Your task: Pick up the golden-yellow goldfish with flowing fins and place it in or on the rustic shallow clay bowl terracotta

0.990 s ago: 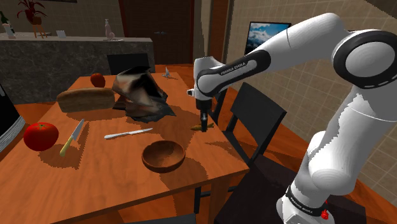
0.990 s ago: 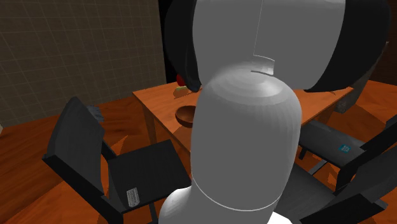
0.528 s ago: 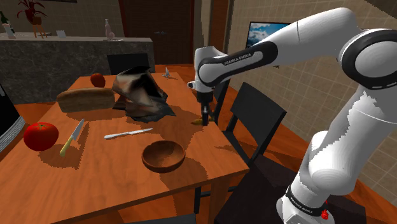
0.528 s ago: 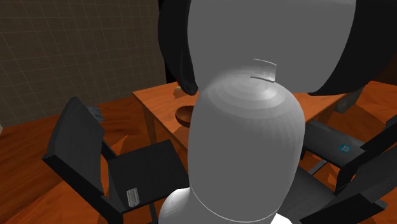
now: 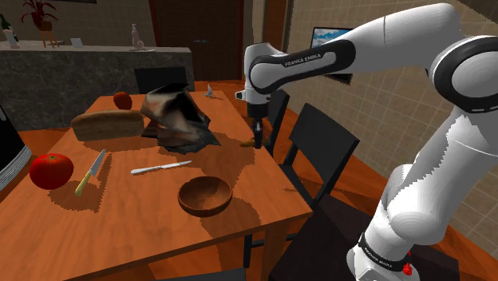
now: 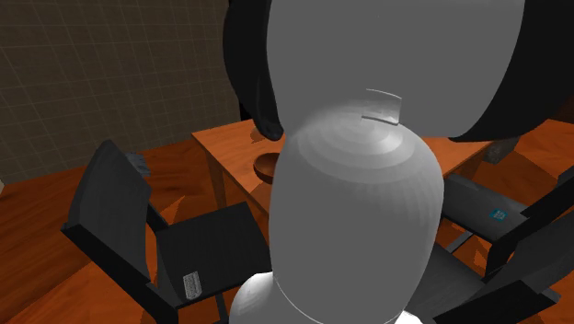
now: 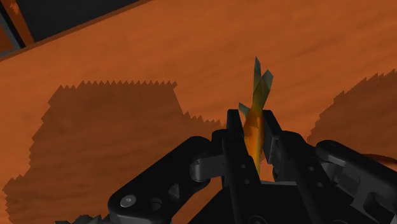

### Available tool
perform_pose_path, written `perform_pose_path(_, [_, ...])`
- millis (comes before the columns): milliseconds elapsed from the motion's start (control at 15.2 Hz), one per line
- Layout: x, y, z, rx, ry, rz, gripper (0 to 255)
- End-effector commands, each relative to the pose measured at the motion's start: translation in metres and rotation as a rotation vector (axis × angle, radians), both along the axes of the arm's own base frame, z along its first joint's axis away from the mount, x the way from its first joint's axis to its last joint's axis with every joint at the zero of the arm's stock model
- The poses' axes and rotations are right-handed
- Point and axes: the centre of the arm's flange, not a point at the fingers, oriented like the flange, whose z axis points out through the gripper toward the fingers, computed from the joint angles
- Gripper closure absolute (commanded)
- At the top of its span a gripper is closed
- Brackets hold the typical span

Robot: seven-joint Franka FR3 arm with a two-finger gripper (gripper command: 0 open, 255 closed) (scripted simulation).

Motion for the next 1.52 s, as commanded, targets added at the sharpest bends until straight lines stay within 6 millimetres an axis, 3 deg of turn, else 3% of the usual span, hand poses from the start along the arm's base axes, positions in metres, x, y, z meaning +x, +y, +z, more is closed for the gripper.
perform_pose_path(0, [0.000,0.001,0.010,0.000,0.000,0.000,255])
perform_pose_path(198, [-0.001,0.001,0.023,0.000,0.000,0.000,255])
perform_pose_path(1452, [0.009,0.252,0.020,0.000,0.000,0.000,255])
